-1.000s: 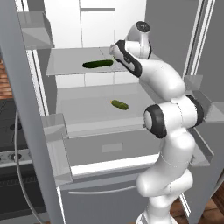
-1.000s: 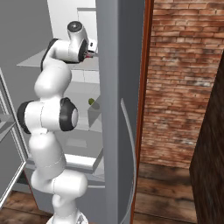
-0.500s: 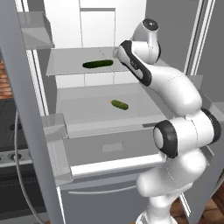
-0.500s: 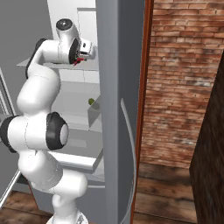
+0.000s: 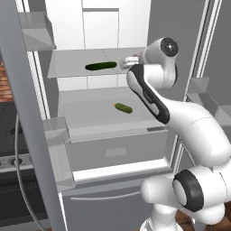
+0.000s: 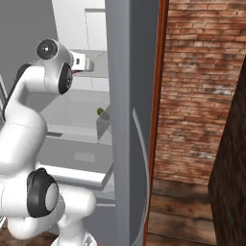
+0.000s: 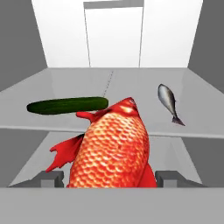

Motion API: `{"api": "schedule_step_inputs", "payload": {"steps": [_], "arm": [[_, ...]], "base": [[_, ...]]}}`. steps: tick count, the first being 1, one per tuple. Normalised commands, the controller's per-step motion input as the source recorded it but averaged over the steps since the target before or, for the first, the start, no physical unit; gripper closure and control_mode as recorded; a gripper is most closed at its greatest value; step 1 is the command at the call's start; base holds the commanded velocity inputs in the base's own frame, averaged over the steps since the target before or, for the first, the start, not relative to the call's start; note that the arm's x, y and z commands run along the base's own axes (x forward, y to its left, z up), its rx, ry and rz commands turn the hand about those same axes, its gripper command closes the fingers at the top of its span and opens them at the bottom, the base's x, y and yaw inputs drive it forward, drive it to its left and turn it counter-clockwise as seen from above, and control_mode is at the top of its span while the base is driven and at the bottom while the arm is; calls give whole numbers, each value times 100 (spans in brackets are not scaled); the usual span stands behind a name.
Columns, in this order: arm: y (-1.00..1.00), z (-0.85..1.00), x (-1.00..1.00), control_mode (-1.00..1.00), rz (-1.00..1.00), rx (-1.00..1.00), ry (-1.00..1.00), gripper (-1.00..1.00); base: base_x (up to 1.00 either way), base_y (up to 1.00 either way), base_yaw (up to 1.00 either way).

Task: Place one cucumber and one fish in each tupperware on the nearby counter, to pack two identical lunches.

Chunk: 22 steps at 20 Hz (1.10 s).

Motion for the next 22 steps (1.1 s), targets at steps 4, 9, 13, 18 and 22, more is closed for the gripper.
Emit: {"api": "schedule_step_inputs", "payload": {"steps": [4,9,13,18,22], "arm": [[-1,0,-100,-100,0,0,-7,100],[0,3,-100,-100,0,0,0,100],[0,17,-100,-100,0,0,0,100],[0,13,-78,-100,0,0,0,100],[-1,5,-55,-100,0,0,0,100]], "base": [[0,0,0],[0,0,0],[0,0,0],[0,0,0],[0,0,0]]}}
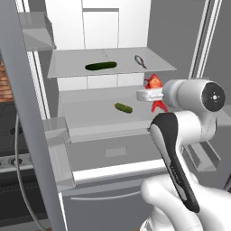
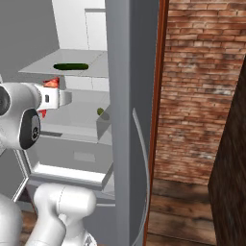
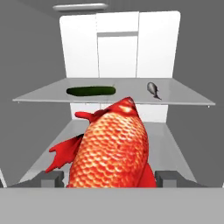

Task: Place one cucumber and one fish in each tupperware on the nearby counter, to pack two identical lunches.

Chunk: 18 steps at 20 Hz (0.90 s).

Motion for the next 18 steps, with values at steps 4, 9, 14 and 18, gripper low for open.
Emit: {"api": "schedule_step_inputs", "payload": {"steps": [4,9,14,18], "arm": [[0,0,-61,-100,0,-1,0,100],[0,0,0,100,0,0,0,100],[0,0,0,100,0,0,0,100],[0,0,0,100,0,0,0,100]], "base": [[0,0,0],[-81,0,0],[-79,0,0],[-66,2,0]]}}
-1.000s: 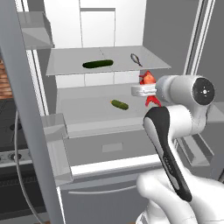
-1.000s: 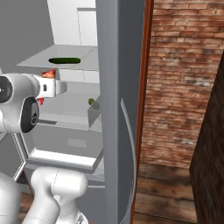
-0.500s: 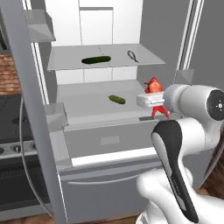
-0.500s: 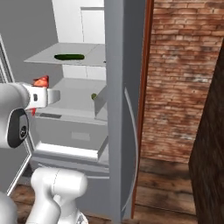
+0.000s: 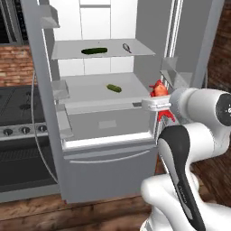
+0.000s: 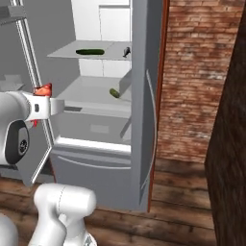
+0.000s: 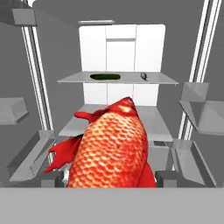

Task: Place one cucumber and one fish in each tupperware on the nearby counter, to pack two identical lunches.

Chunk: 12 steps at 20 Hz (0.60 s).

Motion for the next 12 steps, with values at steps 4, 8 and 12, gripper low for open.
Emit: {"api": "schedule_step_inputs", "payload": {"steps": [4,8,12], "arm": [[0,0,0,100,0,0,0,100],[0,0,0,100,0,0,0,100],[0,0,0,100,0,0,0,100]], "base": [[-52,25,0],[-55,46,11],[-56,66,19]]}}
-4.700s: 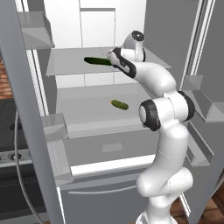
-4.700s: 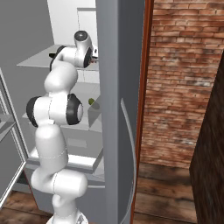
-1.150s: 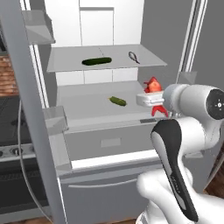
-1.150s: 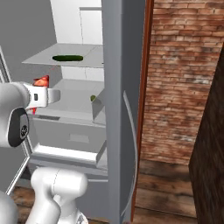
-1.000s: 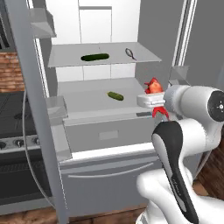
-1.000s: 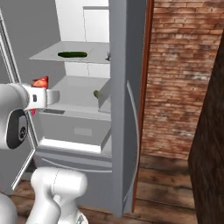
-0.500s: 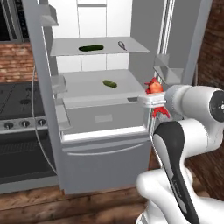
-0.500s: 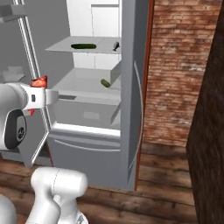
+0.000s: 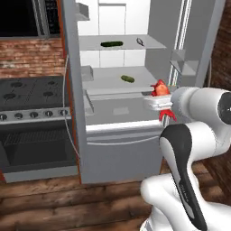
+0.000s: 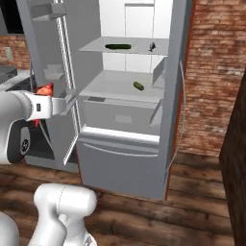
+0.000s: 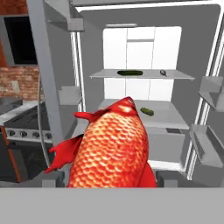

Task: Place one cucumber and one fish in each tupperware on the nearby counter, to pack two identical lunches.

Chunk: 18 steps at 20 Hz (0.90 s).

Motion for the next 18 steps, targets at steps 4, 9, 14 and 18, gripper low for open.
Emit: {"api": "schedule_step_inputs", "payload": {"steps": [4,9,14,18], "arm": [[0,0,0,100,0,0,0,100],[0,0,0,100,0,0,0,100],[0,0,0,100,0,0,0,100],[0,0,0,100,0,0,0,100]], "base": [[-40,87,23],[-22,91,32],[-1,99,37],[0,100,36]]}}
